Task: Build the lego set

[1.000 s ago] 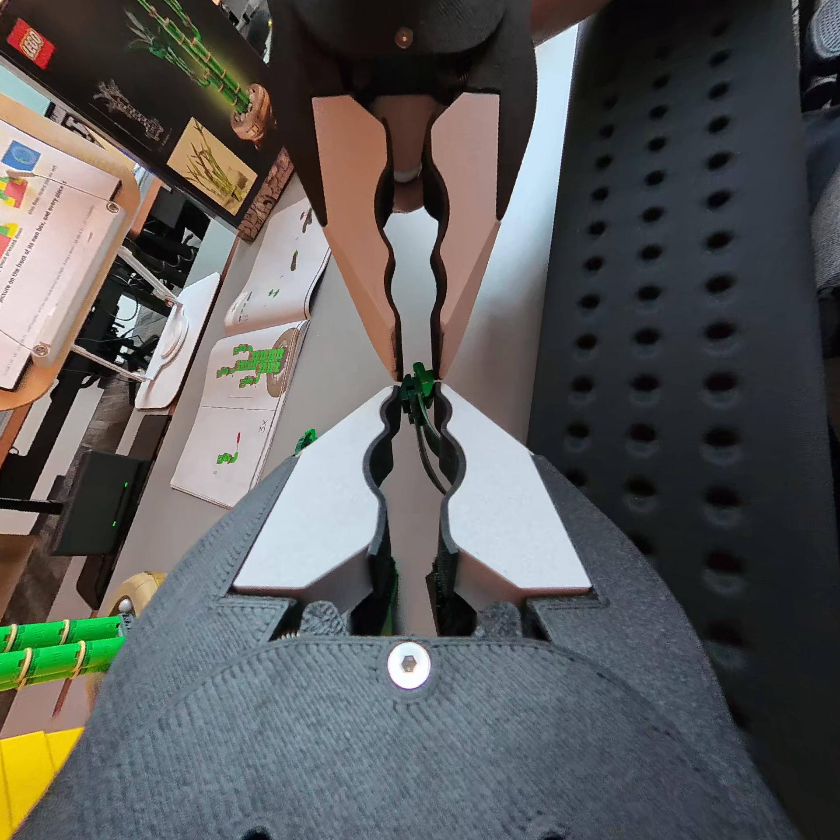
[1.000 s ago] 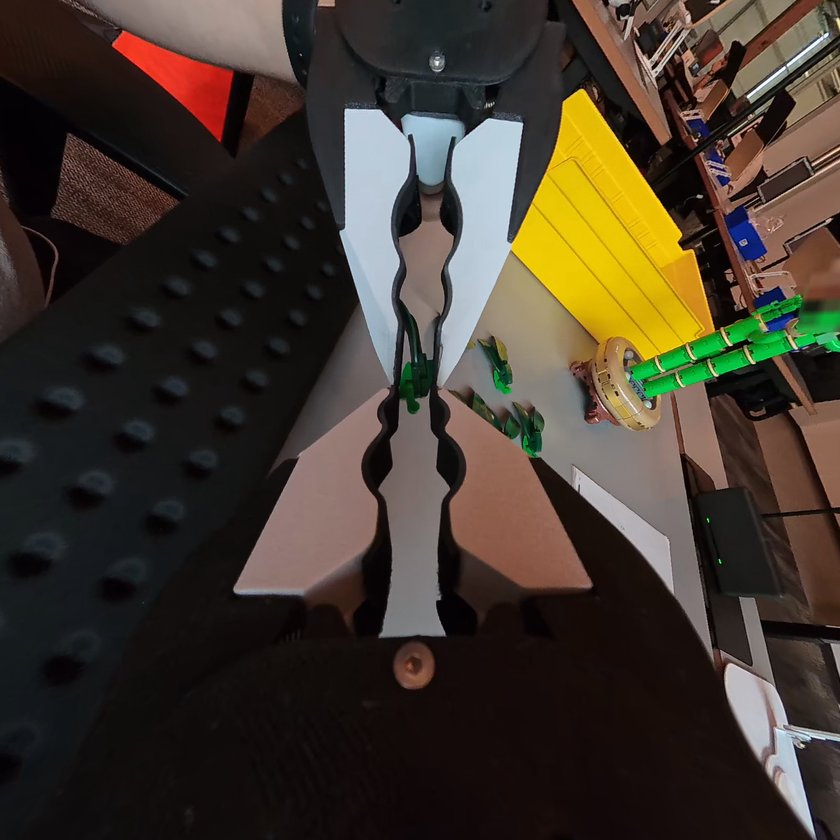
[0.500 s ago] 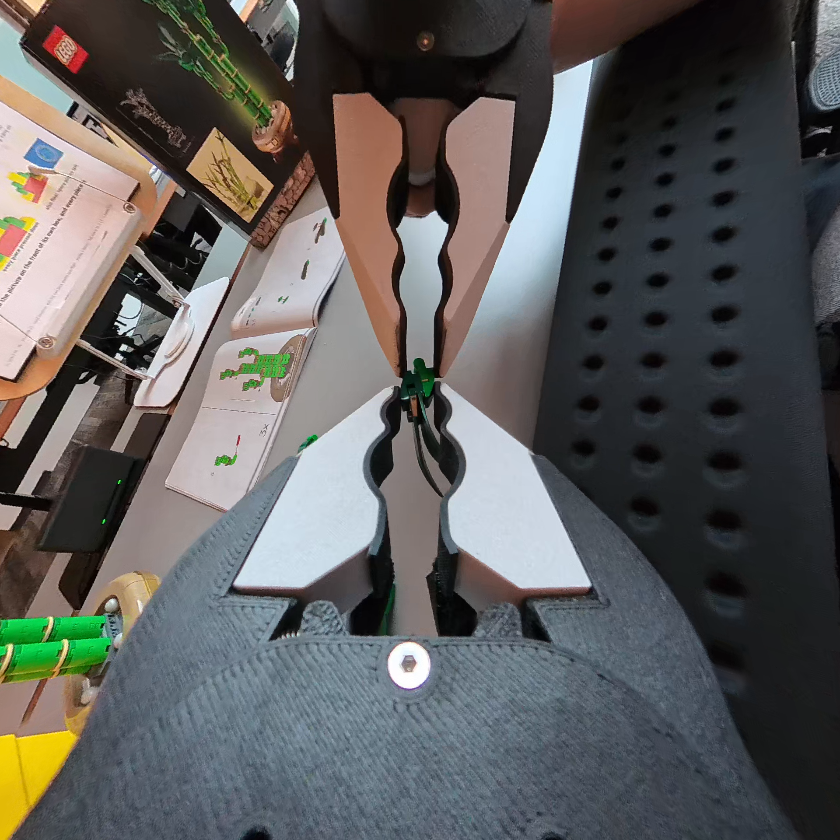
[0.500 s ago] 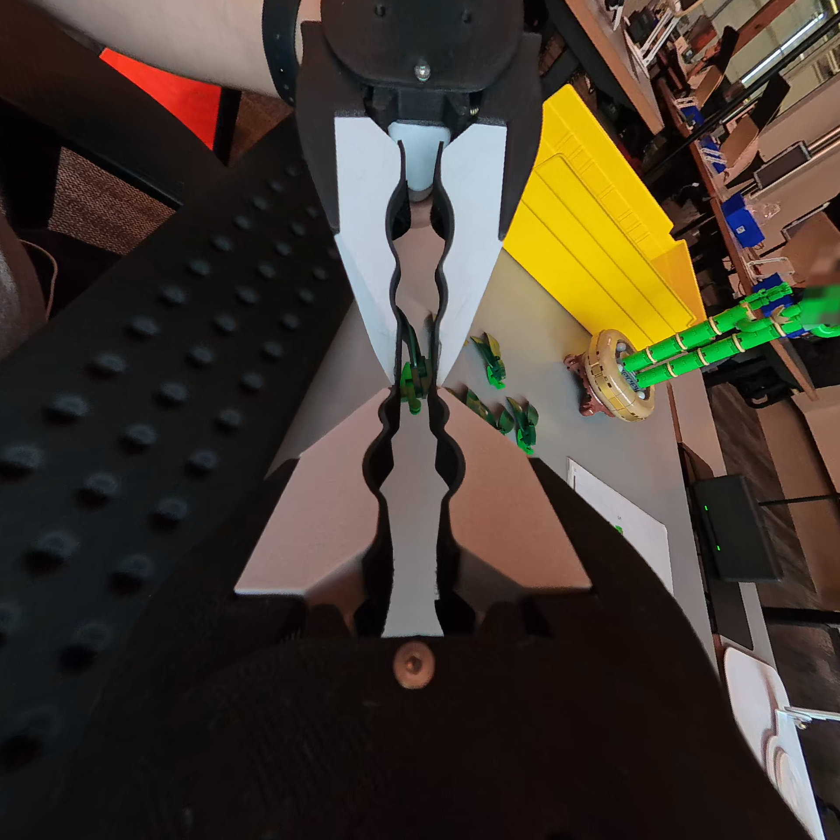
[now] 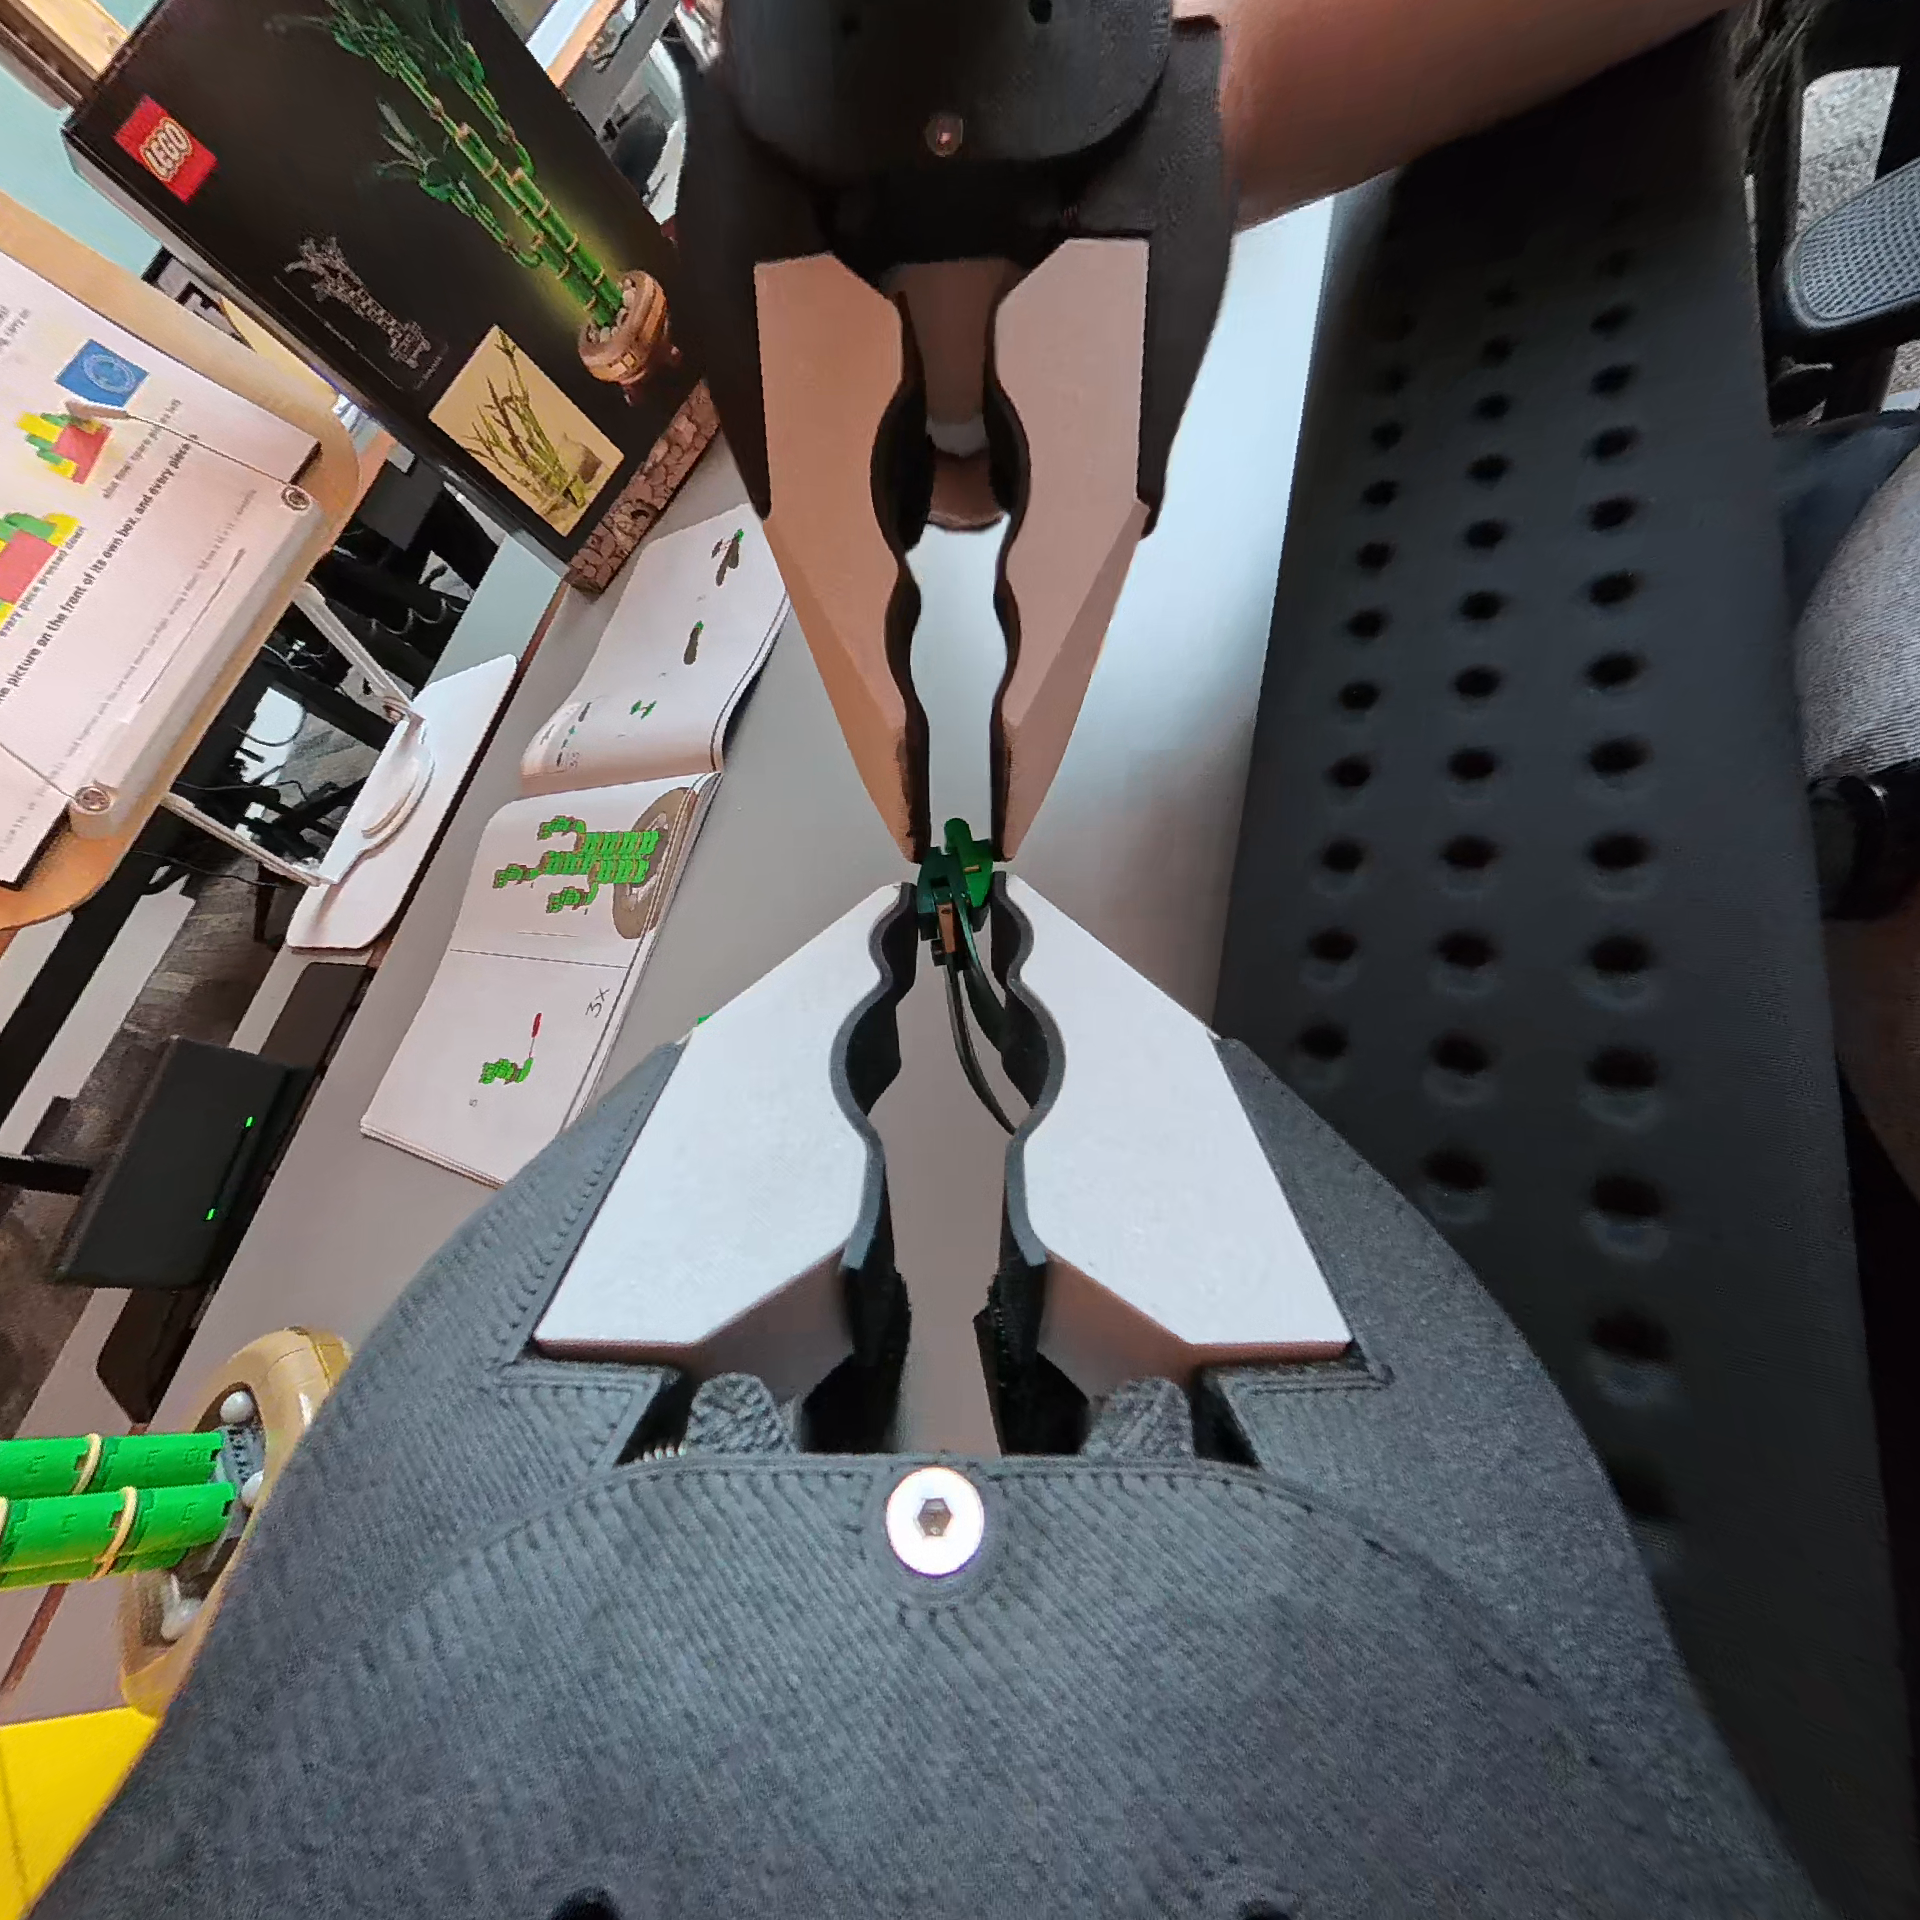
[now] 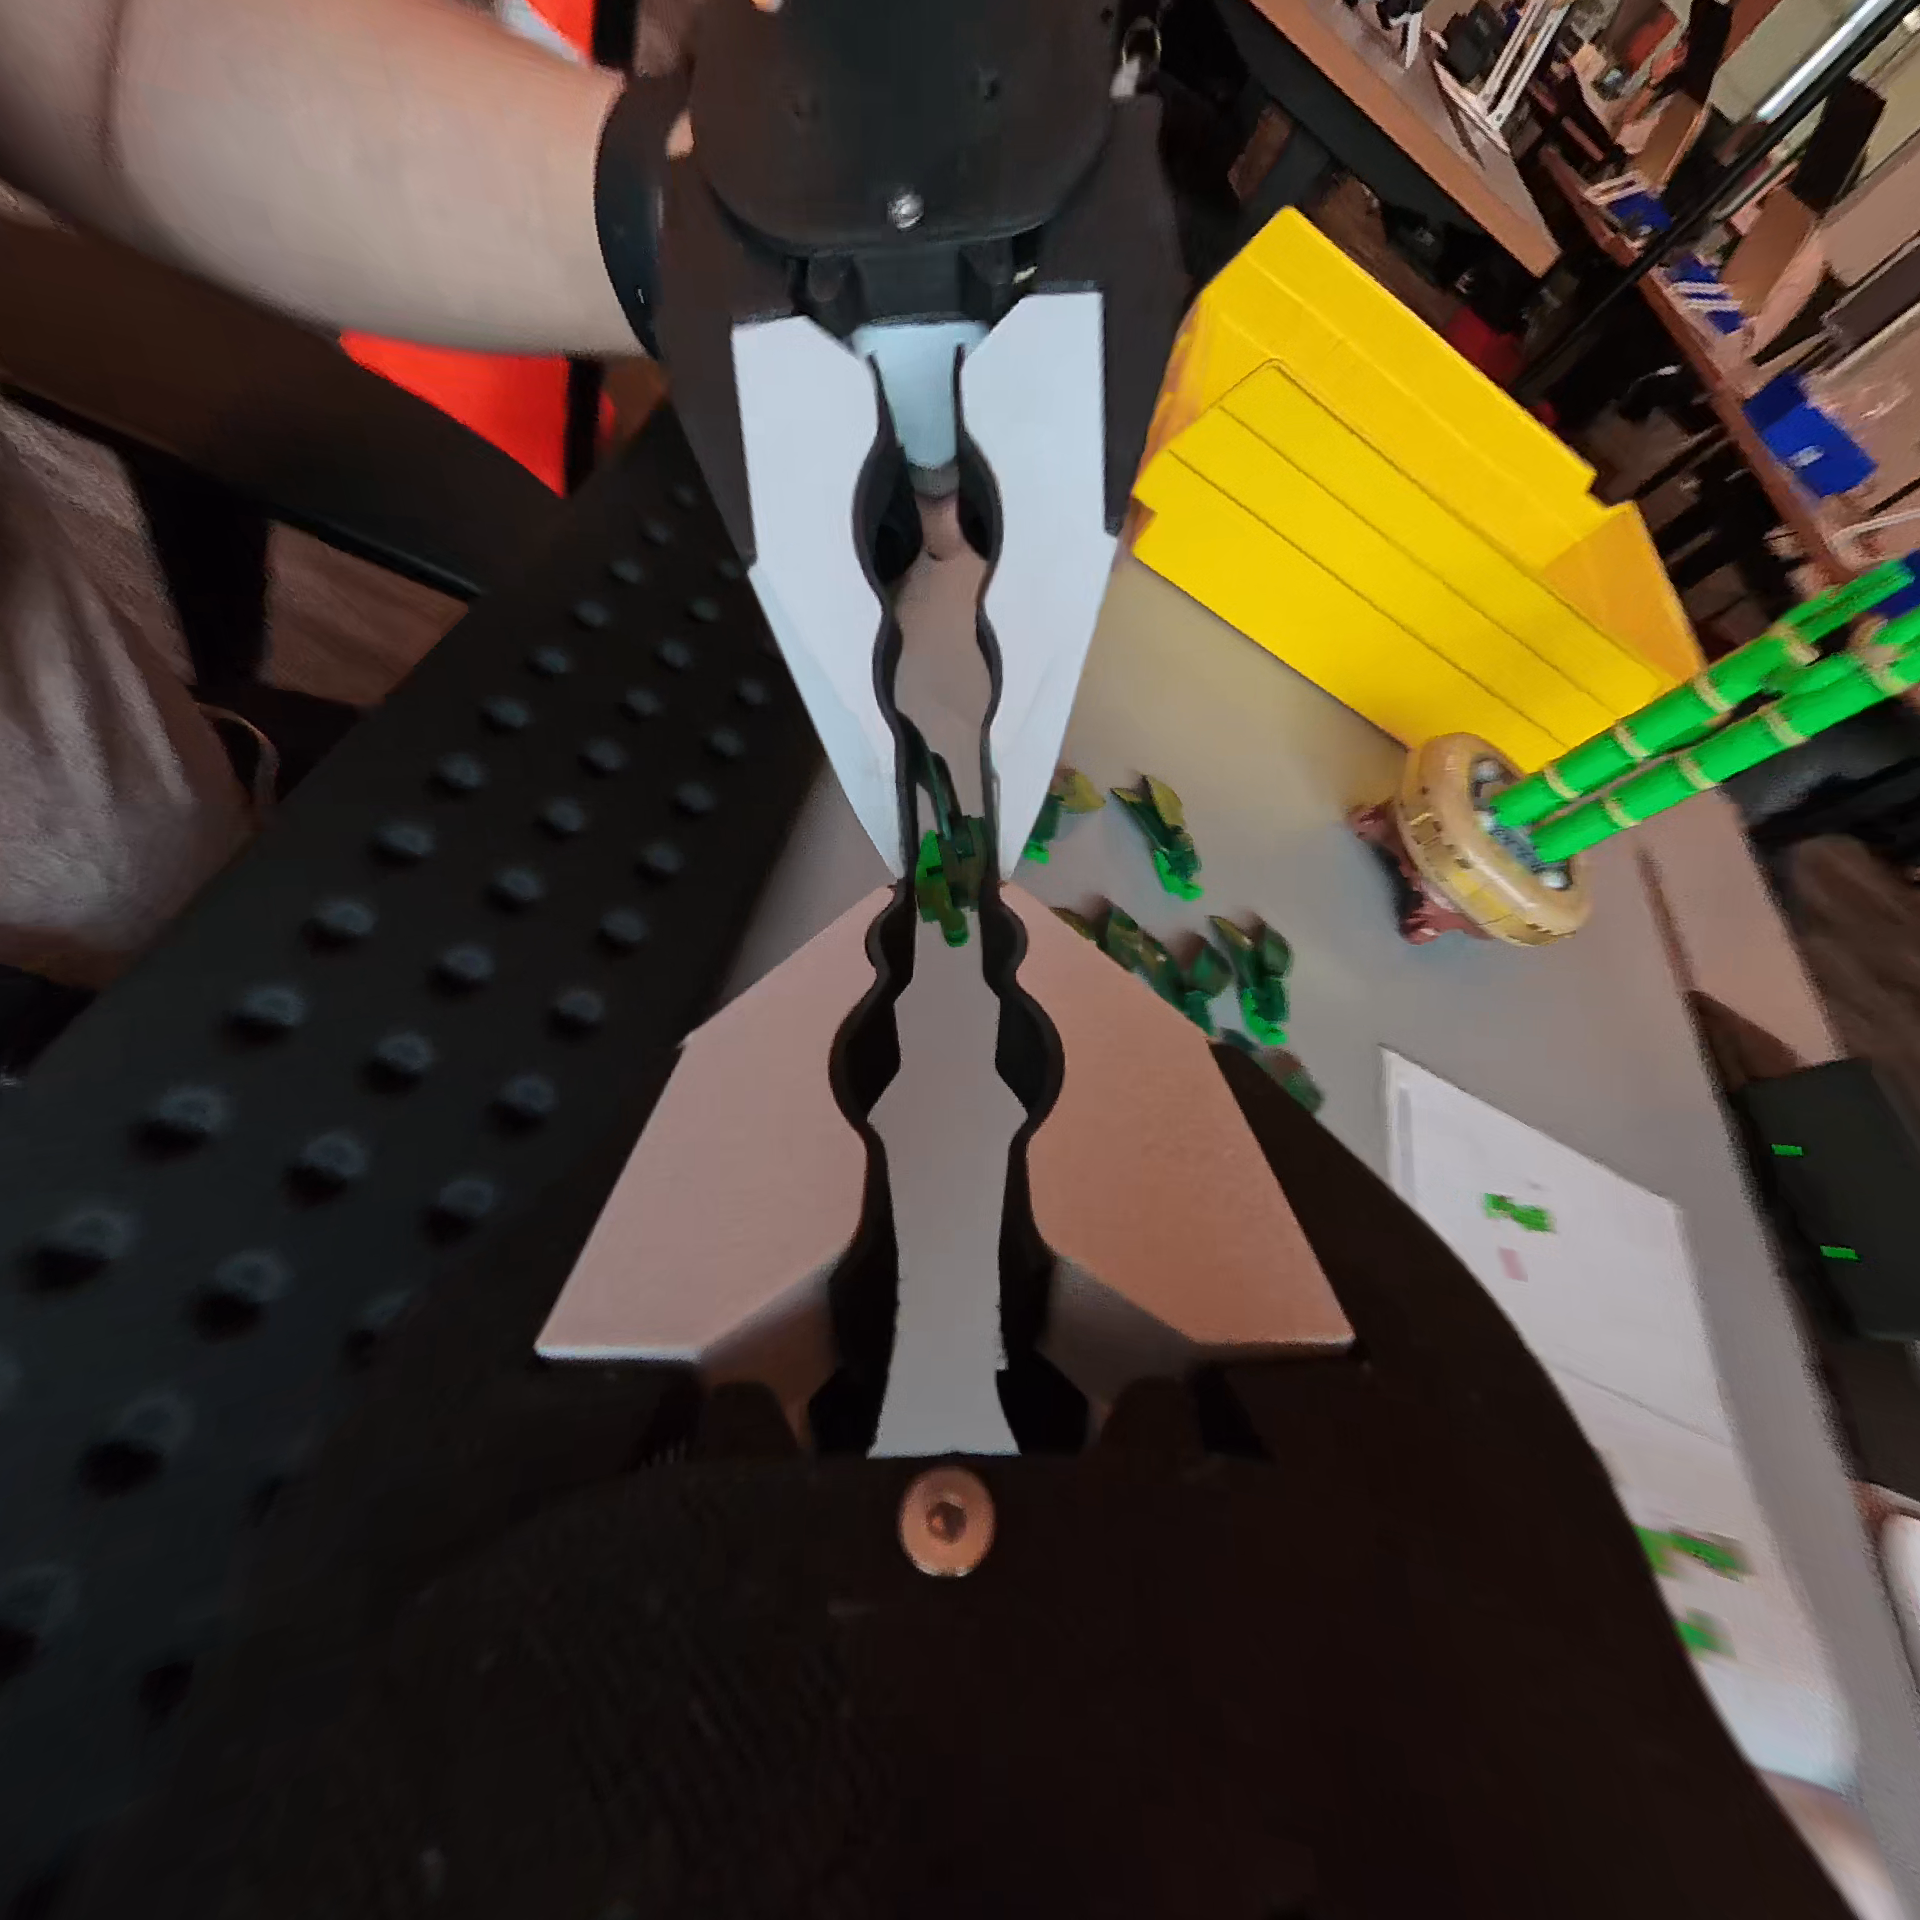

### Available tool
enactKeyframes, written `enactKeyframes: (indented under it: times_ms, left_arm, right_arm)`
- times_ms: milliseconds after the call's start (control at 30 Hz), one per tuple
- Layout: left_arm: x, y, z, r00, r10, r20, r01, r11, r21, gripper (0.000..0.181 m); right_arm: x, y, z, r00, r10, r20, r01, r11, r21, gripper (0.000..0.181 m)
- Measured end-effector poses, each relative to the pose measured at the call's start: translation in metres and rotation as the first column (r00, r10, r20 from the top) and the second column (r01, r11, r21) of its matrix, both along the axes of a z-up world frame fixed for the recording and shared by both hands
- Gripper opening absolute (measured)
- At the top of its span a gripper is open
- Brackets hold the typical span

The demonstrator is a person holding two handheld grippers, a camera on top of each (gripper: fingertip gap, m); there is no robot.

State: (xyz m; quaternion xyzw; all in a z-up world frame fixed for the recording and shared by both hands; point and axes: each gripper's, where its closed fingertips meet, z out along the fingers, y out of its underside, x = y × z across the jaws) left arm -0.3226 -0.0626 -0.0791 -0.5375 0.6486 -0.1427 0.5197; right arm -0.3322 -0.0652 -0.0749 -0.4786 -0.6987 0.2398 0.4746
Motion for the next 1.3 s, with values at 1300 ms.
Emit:
enactKeyframes:
  times_ms: [1300]
  left_arm:
    - [-0.001, -0.002, 0.018, 0.996, -0.050, 0.076, 0.050, 0.999, 0.004, 0.011]
  right_arm:
    - [-0.002, -0.006, 0.014, 0.990, 0.019, -0.143, -0.144, 0.100, -0.984, 0.006]
